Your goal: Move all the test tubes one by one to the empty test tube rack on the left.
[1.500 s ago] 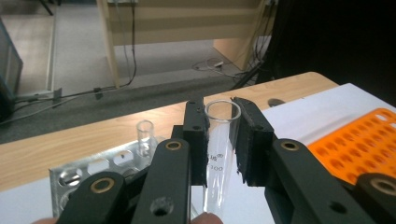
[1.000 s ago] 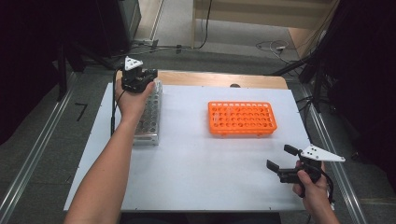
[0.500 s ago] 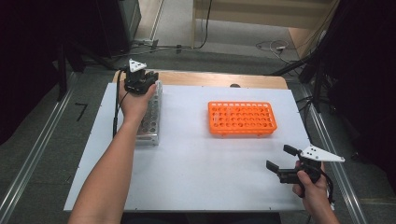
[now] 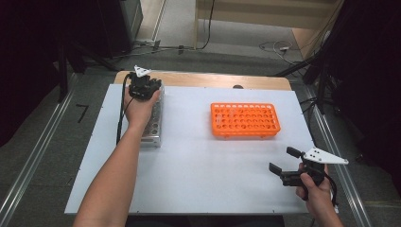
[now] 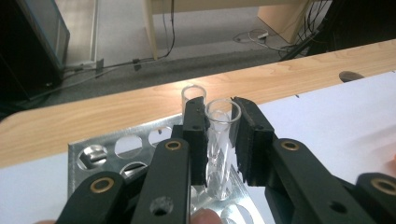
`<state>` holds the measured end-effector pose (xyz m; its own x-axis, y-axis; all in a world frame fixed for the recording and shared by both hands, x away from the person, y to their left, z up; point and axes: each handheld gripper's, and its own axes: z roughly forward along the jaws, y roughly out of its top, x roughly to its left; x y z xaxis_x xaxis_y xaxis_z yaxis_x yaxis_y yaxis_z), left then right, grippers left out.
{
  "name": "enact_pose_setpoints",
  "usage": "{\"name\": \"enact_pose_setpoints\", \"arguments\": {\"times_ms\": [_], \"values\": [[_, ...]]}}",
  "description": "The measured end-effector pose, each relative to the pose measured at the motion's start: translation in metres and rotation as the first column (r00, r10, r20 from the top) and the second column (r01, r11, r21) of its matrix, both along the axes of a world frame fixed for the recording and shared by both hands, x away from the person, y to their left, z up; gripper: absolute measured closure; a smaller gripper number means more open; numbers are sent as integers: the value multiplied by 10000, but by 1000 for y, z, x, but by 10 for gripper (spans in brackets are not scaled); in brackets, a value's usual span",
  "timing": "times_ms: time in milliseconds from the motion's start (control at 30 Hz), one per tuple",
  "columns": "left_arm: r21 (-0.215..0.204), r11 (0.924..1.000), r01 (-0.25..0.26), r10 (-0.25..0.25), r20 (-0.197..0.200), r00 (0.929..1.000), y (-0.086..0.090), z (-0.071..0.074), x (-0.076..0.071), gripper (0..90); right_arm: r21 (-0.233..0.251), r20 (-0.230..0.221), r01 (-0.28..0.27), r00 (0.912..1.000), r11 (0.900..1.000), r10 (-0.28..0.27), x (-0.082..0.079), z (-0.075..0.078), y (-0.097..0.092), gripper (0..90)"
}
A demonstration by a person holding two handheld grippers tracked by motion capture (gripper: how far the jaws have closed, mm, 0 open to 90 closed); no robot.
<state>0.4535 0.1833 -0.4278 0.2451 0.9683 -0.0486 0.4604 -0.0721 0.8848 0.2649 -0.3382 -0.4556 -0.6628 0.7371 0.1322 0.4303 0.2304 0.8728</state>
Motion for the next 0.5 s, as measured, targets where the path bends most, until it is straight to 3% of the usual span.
{"name": "enact_pose_setpoints", "arguments": {"times_ms": [500], "values": [[106, 9999, 108, -102, -575, 9983, 1, -1, 1, 724, -23, -37, -1, 10000, 10000, 1, 0, 0, 1, 0]]}}
